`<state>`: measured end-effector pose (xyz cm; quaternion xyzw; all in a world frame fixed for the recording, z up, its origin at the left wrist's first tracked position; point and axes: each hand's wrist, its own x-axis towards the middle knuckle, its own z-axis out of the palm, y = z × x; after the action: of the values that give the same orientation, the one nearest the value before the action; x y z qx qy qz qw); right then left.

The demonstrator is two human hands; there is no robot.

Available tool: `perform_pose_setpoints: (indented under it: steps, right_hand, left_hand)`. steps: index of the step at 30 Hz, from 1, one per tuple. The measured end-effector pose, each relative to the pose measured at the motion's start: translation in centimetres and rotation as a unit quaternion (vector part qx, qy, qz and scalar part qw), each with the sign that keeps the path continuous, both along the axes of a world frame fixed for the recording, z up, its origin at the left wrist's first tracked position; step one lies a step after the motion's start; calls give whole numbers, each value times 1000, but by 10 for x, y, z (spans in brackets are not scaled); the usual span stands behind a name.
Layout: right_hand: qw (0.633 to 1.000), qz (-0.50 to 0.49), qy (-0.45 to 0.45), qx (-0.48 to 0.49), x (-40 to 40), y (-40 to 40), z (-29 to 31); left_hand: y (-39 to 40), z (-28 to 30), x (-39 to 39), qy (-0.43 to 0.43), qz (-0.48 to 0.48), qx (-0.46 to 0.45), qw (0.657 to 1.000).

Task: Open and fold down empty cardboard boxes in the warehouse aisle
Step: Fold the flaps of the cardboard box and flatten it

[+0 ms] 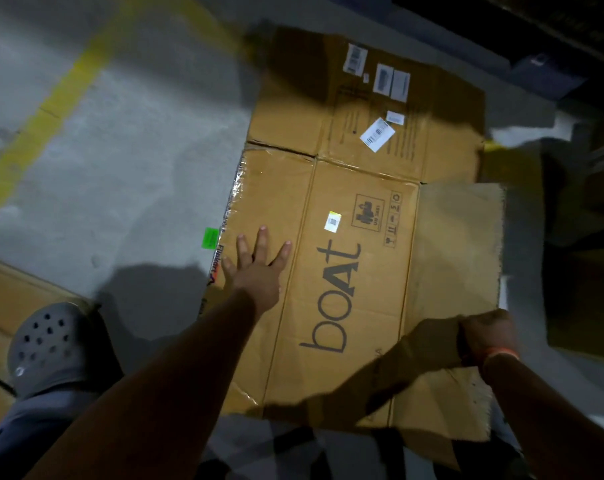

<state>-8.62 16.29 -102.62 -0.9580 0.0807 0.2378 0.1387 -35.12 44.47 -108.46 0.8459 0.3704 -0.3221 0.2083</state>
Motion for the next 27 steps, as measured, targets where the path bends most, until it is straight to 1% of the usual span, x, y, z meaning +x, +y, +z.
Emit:
perform_pose_setpoints:
  steps: [5, 8, 24, 27]
  right_hand:
    - [1000, -1, -9, -10, -3, 0, 0]
    - [1000, -8, -10, 15, 0, -3, -4]
    - [999, -35, -25, 22, -3, -2, -10]
    - [999, -32, -15, 22, -3, 0, -12]
  left_hand:
    - [3, -1, 0, 1, 9, -9, 1000]
    - [1, -1, 1, 7, 9, -13, 1000]
    - [-1, -1, 3, 11, 5, 4, 1000]
    - [0, -1, -1, 8, 11, 7, 1000]
